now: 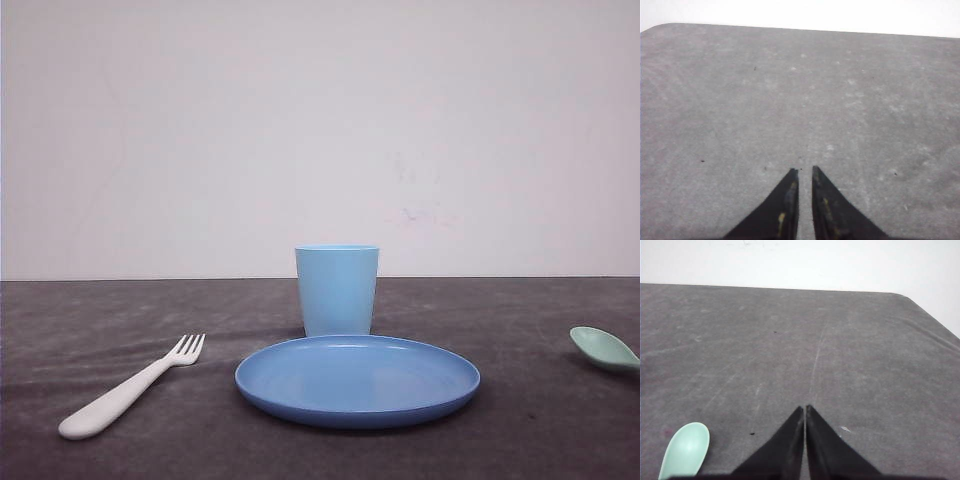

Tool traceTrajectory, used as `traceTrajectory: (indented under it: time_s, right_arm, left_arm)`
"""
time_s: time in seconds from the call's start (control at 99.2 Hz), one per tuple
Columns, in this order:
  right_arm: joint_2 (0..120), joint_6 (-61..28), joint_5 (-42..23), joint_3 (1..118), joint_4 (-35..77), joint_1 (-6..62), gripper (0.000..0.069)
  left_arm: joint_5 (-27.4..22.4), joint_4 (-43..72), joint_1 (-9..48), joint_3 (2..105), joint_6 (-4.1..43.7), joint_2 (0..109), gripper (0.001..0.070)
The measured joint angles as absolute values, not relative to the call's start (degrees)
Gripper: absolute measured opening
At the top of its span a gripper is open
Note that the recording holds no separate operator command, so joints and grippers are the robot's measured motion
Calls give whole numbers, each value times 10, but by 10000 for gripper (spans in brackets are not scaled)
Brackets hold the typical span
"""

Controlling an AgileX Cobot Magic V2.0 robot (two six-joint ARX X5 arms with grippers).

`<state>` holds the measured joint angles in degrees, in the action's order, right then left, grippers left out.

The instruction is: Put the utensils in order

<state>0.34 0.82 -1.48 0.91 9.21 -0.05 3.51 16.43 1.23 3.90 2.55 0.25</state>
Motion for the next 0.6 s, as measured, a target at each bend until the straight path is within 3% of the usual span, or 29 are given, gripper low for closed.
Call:
traceTrajectory:
  time_s: [0.161,0.373,0.605]
  right_arm:
    - [3,20,-12,9,92,-1,6]
    - [3,108,44,9,96,-1,5]
    - [3,161,46,9,94,-1,5]
  left_arm:
    - [34,164,12,39,32,3,23]
    - [32,163,12,39,98,3,23]
    - [30,147,12,34,134,3,22]
